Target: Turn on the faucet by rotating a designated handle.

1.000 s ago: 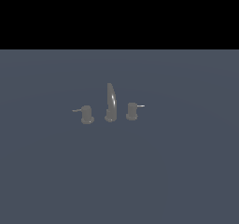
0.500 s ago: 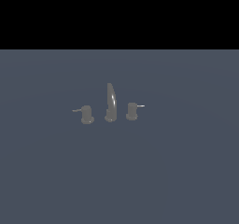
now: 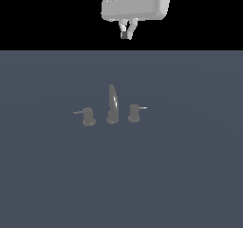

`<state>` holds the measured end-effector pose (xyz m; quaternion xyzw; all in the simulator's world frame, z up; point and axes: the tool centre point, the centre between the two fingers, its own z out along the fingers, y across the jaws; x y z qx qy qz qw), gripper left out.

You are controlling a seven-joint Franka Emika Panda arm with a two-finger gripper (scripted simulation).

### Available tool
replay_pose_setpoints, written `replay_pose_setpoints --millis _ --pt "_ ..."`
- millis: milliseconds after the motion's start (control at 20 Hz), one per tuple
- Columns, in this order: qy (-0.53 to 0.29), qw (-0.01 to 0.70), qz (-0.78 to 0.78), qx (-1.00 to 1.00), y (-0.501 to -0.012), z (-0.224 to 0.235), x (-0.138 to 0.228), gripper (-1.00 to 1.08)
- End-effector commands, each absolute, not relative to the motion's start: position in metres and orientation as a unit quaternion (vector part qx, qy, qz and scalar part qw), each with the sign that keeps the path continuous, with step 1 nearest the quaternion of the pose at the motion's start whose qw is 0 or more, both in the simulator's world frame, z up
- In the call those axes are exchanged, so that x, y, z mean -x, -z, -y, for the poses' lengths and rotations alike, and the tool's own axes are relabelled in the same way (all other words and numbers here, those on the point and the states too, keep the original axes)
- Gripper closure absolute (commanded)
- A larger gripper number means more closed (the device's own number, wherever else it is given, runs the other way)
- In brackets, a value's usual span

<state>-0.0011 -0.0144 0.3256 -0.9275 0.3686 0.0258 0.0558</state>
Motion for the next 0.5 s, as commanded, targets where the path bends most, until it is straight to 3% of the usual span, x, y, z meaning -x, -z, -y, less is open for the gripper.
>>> replay_pose_setpoints --millis 0,450 --pt "-0.027 0.054 -0.399 0.915 -0.304 0.019 -0.014 1.08" --pt "-0.025 0.041 -0.503 0.863 -0.221 0.038 -0.058 1.08"
